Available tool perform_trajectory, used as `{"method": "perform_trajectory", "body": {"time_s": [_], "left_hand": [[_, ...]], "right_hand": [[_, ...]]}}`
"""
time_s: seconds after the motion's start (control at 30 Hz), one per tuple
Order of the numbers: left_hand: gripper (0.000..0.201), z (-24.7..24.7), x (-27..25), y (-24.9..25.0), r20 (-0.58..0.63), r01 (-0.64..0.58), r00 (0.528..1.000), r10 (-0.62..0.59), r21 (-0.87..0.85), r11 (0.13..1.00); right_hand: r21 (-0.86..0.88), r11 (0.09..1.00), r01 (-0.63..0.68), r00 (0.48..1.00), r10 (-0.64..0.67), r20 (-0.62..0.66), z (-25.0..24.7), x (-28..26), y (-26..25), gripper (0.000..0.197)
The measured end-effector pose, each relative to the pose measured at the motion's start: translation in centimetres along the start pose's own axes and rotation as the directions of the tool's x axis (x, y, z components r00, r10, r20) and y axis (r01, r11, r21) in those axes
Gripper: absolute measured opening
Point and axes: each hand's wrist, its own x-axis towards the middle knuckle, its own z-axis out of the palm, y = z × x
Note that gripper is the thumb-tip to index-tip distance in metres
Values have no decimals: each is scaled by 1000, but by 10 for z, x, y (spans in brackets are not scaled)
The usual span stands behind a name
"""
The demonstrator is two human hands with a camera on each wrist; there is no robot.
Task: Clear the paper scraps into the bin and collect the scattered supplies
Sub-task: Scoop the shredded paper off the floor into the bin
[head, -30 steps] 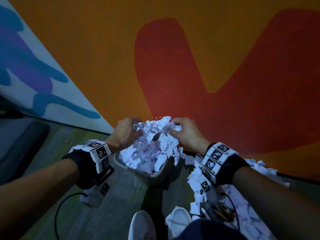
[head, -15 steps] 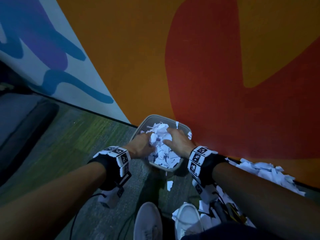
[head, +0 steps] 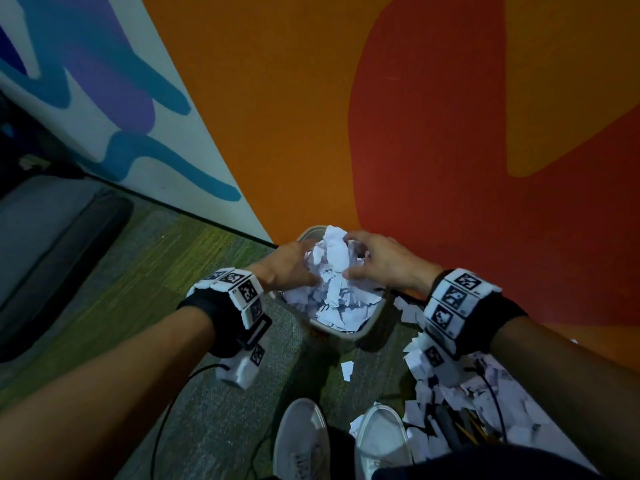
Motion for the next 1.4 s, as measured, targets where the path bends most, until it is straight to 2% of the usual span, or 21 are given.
{"method": "perform_trajectory", "body": {"time_s": [0.17,0.27,0.33,0.4,0.53,0.6,0.87,1.0,1.1,1.27,1.4], "left_hand": [[97,2,10,0,-59,-92,993,100,133,987],[109,17,28,-12,21,-142,990,141,206,968],[106,28,39,-20,108,-96,992,70,257,961],[95,37,48,-25,156,-61,988,17,279,958],[84,48,64,-36,176,-38,984,-9,266,963],[83,53,72,-41,186,-19,982,-31,263,965],[90,58,82,-44,232,15,969,-81,273,962],[106,38,68,-32,228,35,970,-89,232,972],[108,17,56,-10,225,14,972,-66,228,974],[93,-14,30,43,141,-24,989,-42,437,899],[66,-21,12,89,128,-153,987,99,536,830]], "right_hand": [[-45,998,43,999,-43,-18,2,0,9,81],[-128,988,81,991,-67,113,18,4,15,75],[-223,971,83,980,-39,197,31,11,18,80],[-313,944,101,968,-19,252,42,22,19,83],[-379,918,119,948,9,319,55,46,21,69],[-375,919,119,945,10,326,62,53,25,70],[-356,932,59,954,52,296,74,60,36,75],[-246,969,39,967,25,253,63,45,34,91],[-107,992,63,984,-44,171,44,27,31,85],[-7,996,91,996,-91,19,9,-16,28,84],[59,996,60,996,-56,-65,-12,-58,37,71]]}}
